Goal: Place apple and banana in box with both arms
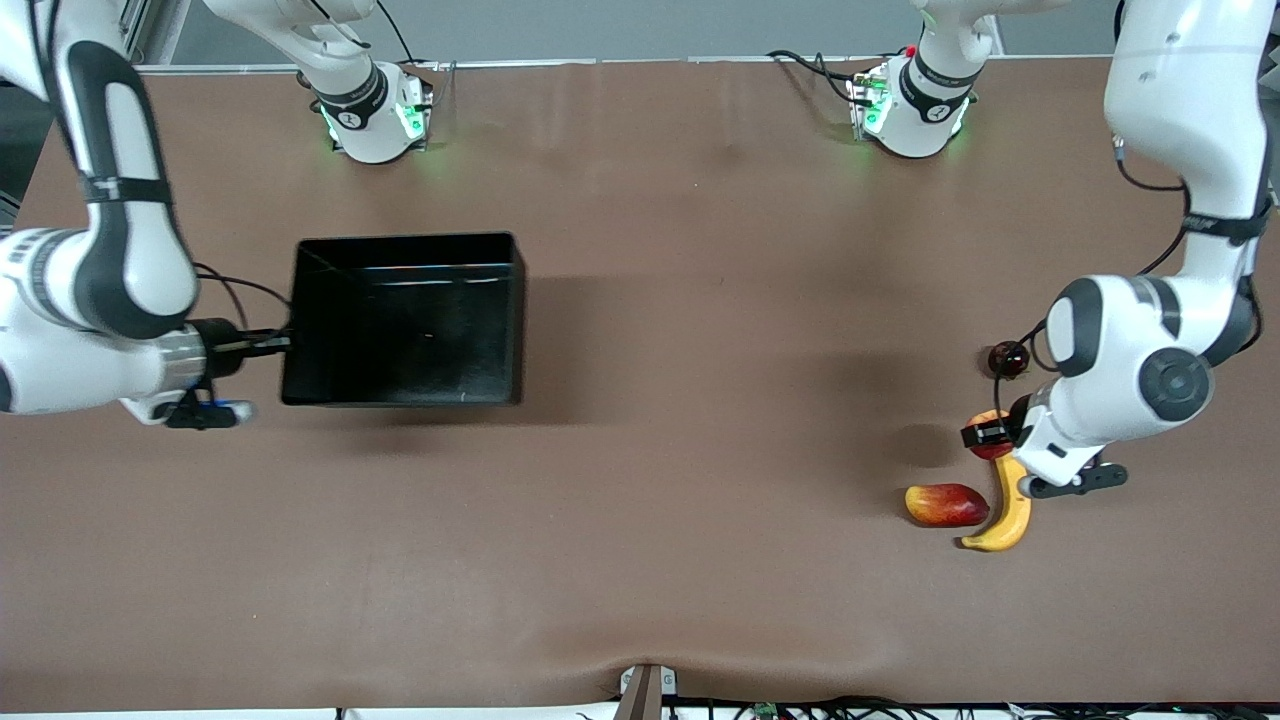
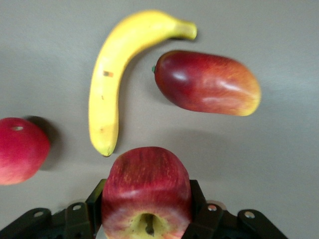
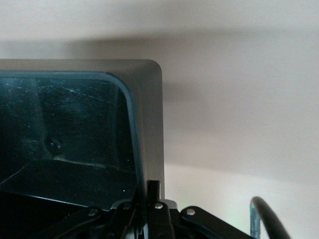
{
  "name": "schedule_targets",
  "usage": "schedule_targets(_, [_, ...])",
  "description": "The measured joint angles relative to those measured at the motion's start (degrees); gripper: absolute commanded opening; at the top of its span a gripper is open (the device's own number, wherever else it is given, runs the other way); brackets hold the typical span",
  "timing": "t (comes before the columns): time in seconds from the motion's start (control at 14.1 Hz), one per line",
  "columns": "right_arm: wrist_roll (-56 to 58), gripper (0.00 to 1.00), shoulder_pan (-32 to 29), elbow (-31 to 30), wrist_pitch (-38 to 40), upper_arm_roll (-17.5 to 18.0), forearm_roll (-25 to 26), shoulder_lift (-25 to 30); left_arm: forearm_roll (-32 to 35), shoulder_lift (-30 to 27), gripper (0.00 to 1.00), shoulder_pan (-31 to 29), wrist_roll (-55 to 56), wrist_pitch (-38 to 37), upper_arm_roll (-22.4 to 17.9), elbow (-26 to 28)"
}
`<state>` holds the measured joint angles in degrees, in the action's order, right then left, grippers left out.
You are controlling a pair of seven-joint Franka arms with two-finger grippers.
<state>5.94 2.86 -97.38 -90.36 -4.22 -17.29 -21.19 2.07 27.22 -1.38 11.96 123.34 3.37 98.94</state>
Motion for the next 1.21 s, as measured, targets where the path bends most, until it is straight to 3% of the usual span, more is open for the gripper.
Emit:
schedule_targets(0.43, [-14.02, 0.0, 13.98, 2.82, -6.82, 0.03, -5.07, -1.34, 0.0, -8.75, 0.0, 0.28, 0.0, -6.63, 1.8, -1.41])
schedule_targets(0.92, [-24.13, 0.0, 27.16, 4.77, -24.62, -0.01, -11.99, -11.16, 0.0, -9.88, 0.0, 0.45, 7.52, -18.38, 7.5, -9.12])
schedule_targets(1.21, [-26.94, 0.0, 31.16, 12.16, -26.44, -0.04, -12.22, -17.4, 0.0, -9.87, 0.0, 2.27, 18.71, -19.08, 12.93, -8.96])
